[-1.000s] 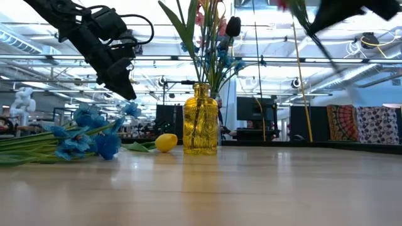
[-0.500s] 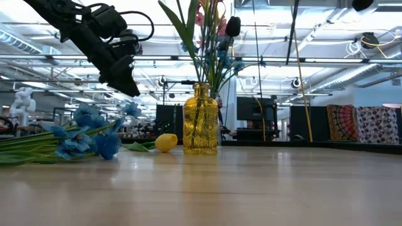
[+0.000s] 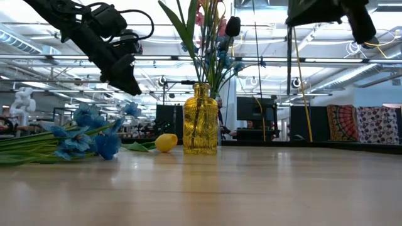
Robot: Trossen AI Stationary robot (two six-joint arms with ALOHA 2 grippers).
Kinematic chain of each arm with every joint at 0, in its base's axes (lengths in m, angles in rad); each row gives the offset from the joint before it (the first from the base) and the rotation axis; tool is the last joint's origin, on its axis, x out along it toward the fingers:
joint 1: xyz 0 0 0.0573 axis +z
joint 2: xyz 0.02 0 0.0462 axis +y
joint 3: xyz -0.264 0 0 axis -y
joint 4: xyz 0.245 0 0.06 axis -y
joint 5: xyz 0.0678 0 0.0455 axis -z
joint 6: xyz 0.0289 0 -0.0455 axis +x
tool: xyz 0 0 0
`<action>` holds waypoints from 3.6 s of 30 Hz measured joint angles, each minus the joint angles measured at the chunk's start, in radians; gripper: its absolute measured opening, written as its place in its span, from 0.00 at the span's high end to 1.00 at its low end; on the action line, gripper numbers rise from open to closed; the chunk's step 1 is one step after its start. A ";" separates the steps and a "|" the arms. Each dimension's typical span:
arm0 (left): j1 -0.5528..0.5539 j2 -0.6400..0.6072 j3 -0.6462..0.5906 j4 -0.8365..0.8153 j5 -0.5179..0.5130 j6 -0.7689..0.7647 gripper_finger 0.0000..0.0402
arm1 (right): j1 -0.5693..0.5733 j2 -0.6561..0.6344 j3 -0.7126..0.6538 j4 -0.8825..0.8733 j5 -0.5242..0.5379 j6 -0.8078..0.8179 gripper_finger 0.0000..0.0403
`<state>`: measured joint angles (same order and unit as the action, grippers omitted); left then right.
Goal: Sort flowers into vase by color
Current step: Put the red flowers into the yellow flower vase
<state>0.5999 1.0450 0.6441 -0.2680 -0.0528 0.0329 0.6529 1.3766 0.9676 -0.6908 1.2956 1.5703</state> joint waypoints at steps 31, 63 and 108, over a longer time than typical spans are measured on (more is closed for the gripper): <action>0.000 0.000 0.000 -0.003 0.023 0.000 0.50 | -0.216 -0.344 -0.331 1.064 -0.610 -1.313 1.00; -0.001 0.000 0.000 -0.003 0.024 -0.001 0.50 | -0.587 -0.037 -0.401 1.683 -1.168 -1.653 1.00; -0.001 0.000 0.000 -0.012 0.023 -0.027 0.50 | -0.632 0.307 -0.269 1.541 -1.164 -1.446 0.97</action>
<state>0.5987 1.0451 0.6441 -0.2798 -0.0296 0.0058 0.0212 1.6837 0.6987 0.8504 0.1314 0.1246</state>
